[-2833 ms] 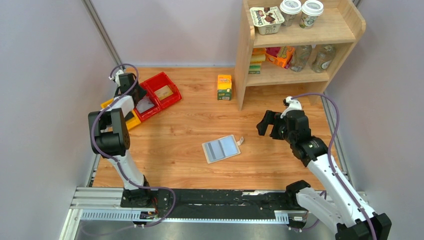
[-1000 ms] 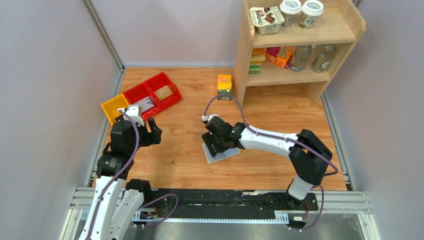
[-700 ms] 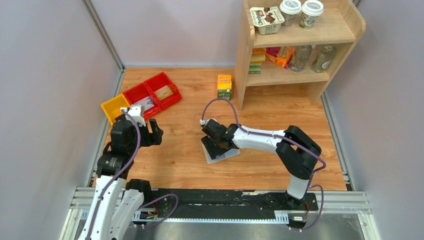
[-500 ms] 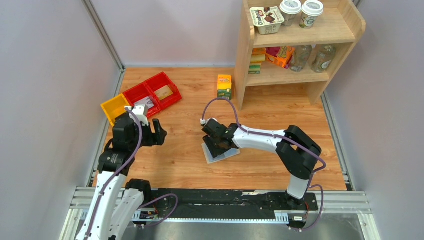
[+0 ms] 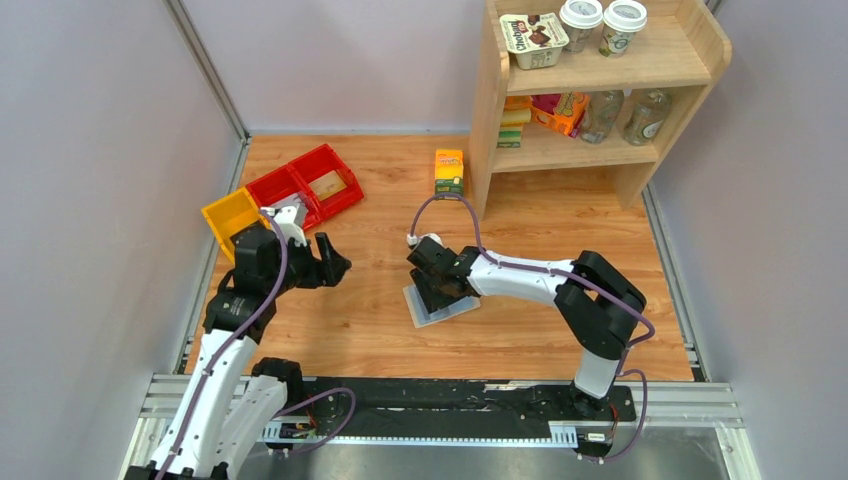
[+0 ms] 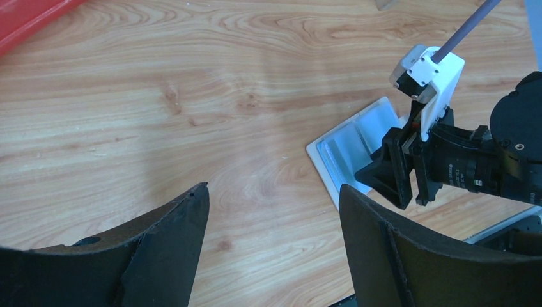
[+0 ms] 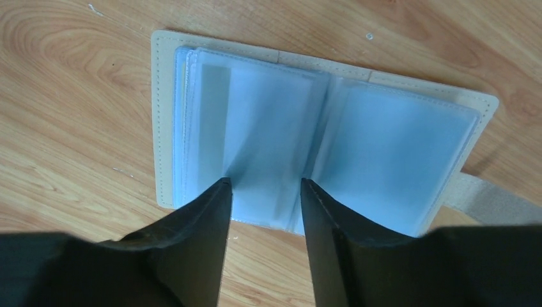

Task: Take the credit cards out of the card holder
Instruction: Remove the credit card from the card holder.

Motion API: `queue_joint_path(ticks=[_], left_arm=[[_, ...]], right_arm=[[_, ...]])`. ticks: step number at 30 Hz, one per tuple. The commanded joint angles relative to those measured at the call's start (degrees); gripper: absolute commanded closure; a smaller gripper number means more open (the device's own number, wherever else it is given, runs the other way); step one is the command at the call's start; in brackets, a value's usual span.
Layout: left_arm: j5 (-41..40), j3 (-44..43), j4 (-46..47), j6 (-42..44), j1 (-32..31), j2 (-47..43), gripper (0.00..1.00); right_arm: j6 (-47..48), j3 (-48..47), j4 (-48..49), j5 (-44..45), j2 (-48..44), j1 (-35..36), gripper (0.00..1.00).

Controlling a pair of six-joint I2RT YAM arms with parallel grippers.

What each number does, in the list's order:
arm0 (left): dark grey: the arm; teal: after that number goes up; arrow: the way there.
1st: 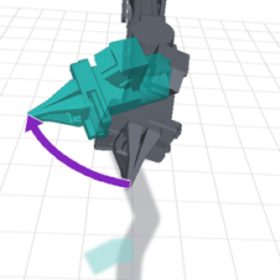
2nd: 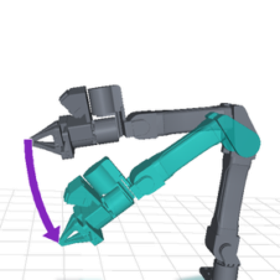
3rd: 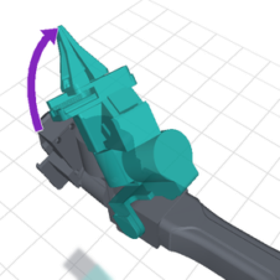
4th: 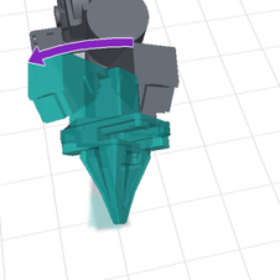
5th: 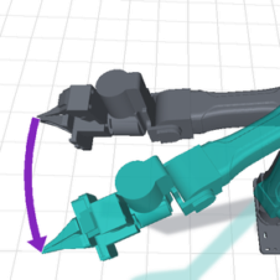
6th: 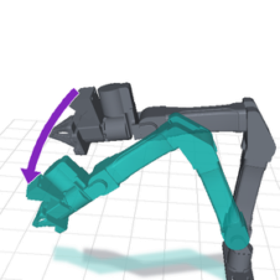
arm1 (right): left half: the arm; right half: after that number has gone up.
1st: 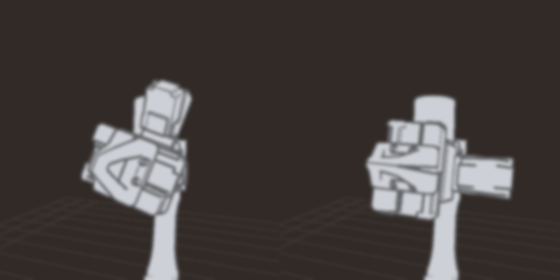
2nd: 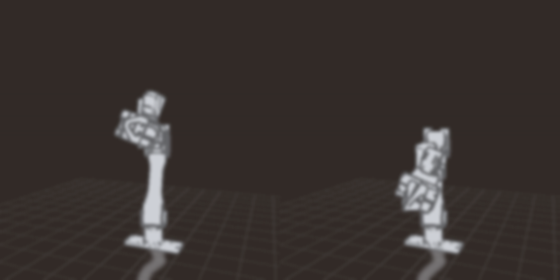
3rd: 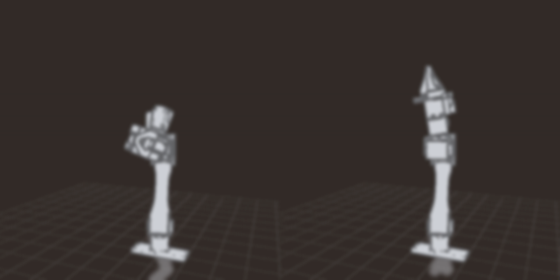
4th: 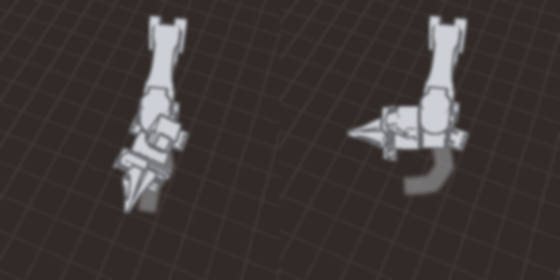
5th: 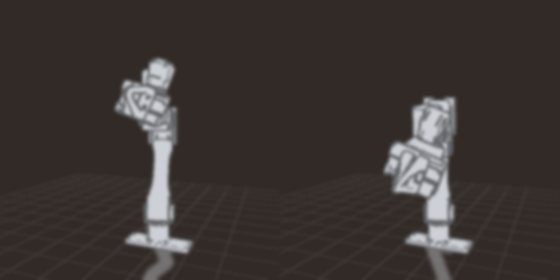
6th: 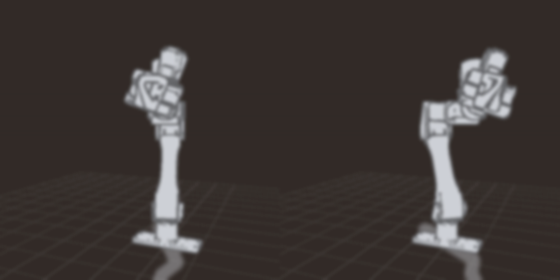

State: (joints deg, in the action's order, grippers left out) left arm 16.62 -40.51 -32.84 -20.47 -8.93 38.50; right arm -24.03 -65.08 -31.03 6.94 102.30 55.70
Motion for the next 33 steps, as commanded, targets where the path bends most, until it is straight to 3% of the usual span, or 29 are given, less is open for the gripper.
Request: queue_joint_path(ticks=[1,3,16,20,33], left_arm=[[0.3,0.4,2.3,-1.7,-0.2,0.1,0.18],[0.4,0.7,2.3,-1.8,-0.1,0.6,0.18],[1.7,1.6,3.6,-3.4,-0.6,2.0,0.18],[2.2,2.5,5.2,-4.9,-1.4,2.6,0.18],[0.6,4.1,12.7,-11.2,-9.0,8.7,0.18]], right_arm=[[-0.9,0.7,0.9,0.1,-2.2,0.0,0.45],[-1.2,0.0,0.9,-0.5,-3.2,0.1,0.38],[-2.0,-0.3,1.2,-1.8,-0.5,0.3,0.19],[-3.0,0.7,1.0,0.1,0.4,0.1,0.22],[-6.4,1.1,-3.3,7.5,2.7,-0.1,0.42]])
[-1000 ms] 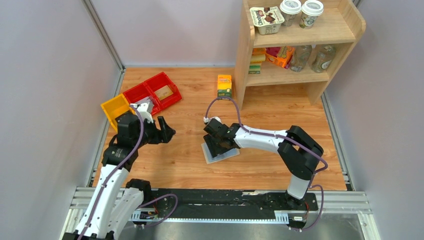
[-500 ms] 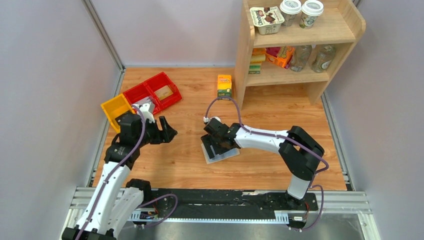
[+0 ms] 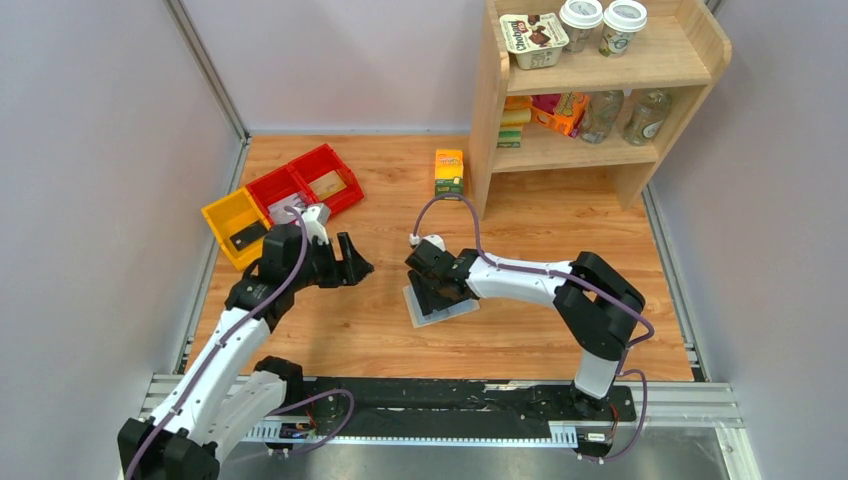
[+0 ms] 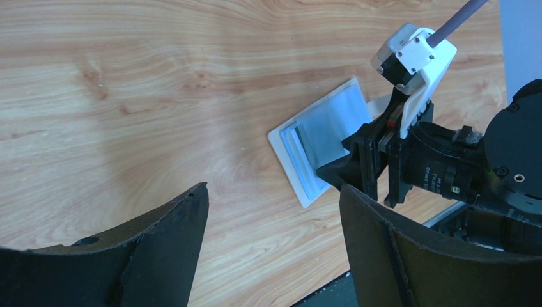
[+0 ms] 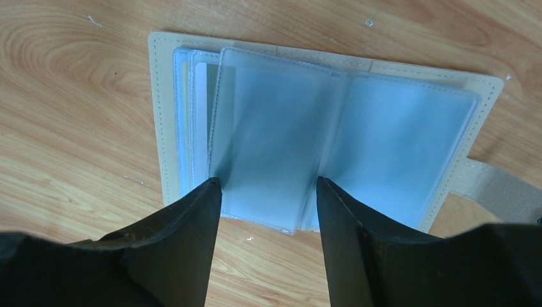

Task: Take the credit cards out of the card holder
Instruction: Remove the credit card from the card holder.

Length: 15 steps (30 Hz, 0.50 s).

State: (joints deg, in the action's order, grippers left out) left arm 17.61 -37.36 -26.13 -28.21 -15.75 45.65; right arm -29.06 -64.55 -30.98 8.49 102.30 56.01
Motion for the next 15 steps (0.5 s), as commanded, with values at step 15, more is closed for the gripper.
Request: queue_joint_path(ticks=[15], left_arm=[[-4.0,4.7,25.8,-16.9,-14.9,19.5,0.24]], right_arm=[[-3.3,11.0,6.8,-4.4,-2.4,-8.5,0.62]])
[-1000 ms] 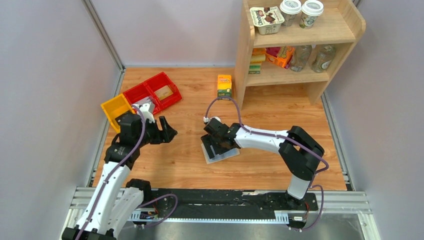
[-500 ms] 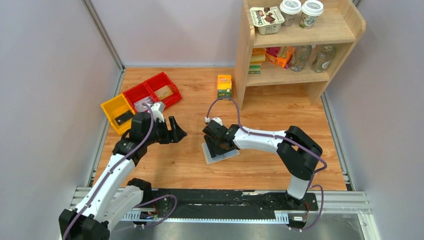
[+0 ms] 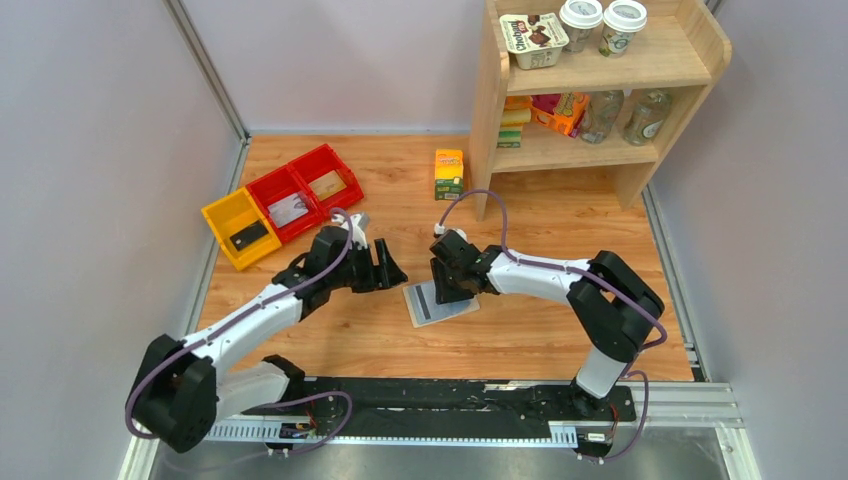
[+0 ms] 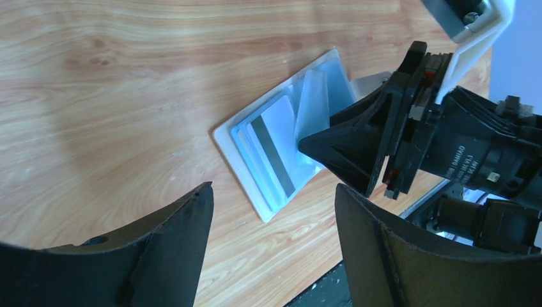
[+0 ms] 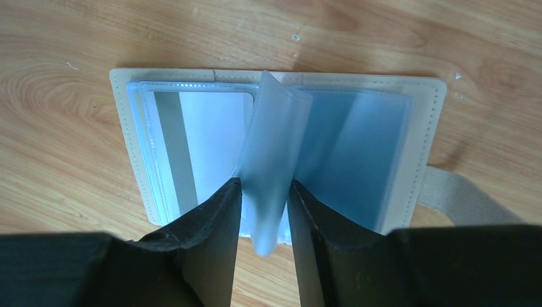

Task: Take the credit cards out of the card holder
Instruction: Remove the credit card from the card holder.

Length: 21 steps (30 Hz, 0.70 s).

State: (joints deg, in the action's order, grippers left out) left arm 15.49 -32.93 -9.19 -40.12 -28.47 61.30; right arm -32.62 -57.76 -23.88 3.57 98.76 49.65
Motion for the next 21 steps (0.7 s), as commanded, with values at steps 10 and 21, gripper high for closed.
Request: queue_joint_path(ticks=[10,21], left_arm=[[-0.1,-3.8,17.9,-7.1,-7.5,20.7,0.72],[-1.5,-5.7,11.5,-6.1,-9.1,27.3,0.87]], right_arm=[[-0.1,6.4,2.0,-2.3,-0.1,-4.1,0.63],[-0.7,5.8,-0.1,0.8,-2.0,-4.4,0.62]])
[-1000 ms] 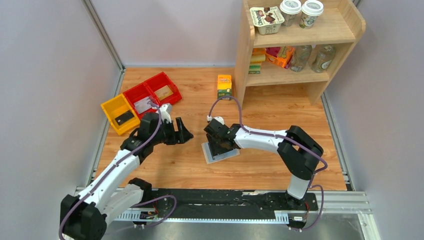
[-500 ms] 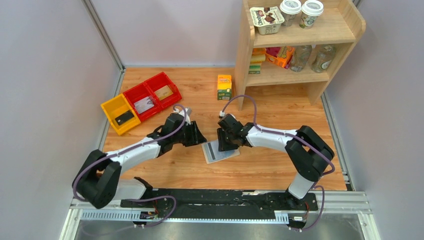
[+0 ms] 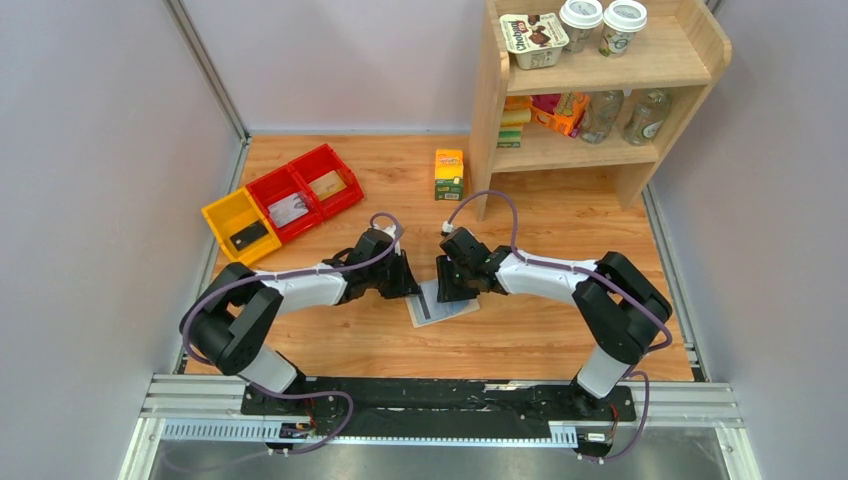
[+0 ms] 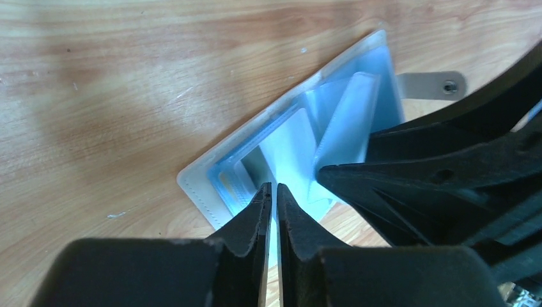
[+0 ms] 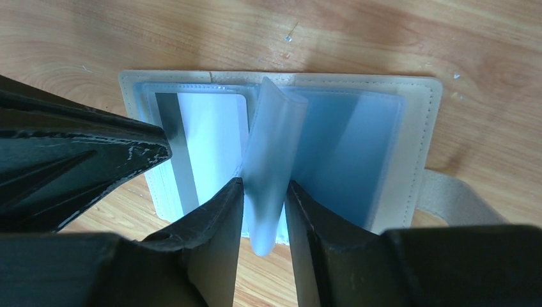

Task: Take the credit cards out of the card holder
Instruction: Remove the credit card from the card holder.

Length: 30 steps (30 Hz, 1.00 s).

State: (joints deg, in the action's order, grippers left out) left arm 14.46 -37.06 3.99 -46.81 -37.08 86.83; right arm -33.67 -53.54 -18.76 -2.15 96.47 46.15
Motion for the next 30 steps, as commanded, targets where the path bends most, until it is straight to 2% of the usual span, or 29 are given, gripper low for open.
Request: queue_joint_path(ticks=[1,8,19,24,27,30], left_arm=[[-0.5,-1.5,-1.8,0.8,-0.4,2.6,0.87],[-0.7,-1.8,-3.3,1.6,-0.4,5.2,0.87],[-0.9,-1.7,-3.7,2.2,-0.5,5.1,0.89],[-0.8,-2.1,-3.7,2.8,-0.5,3.7,0.90],[-1.4,-2.4,-5.7,3.0,-0.7,1.1,0.90],[-2.0,-2.6,-6.3,3.2,-0.8,-1.3,0.88]], right_arm=[[0.2,1.5,-5.5,7.2,0.0,-0.9,0.62],[-0.3,-0.2,-9.4,10.5,-0.4,-0.8,0.59],[-1.6,-1.3,-21.0,29.2,-6.2,-2.5,0.51],[-1.5,-0.5,-21.0,30.4,-9.8,-4.0,0.47],[-0.9,-1.0,-20.8,29.8,-10.9,-4.2,0.42],[3.2,0.3,-14.7,22.6,-13.8,-3.8,0.37]])
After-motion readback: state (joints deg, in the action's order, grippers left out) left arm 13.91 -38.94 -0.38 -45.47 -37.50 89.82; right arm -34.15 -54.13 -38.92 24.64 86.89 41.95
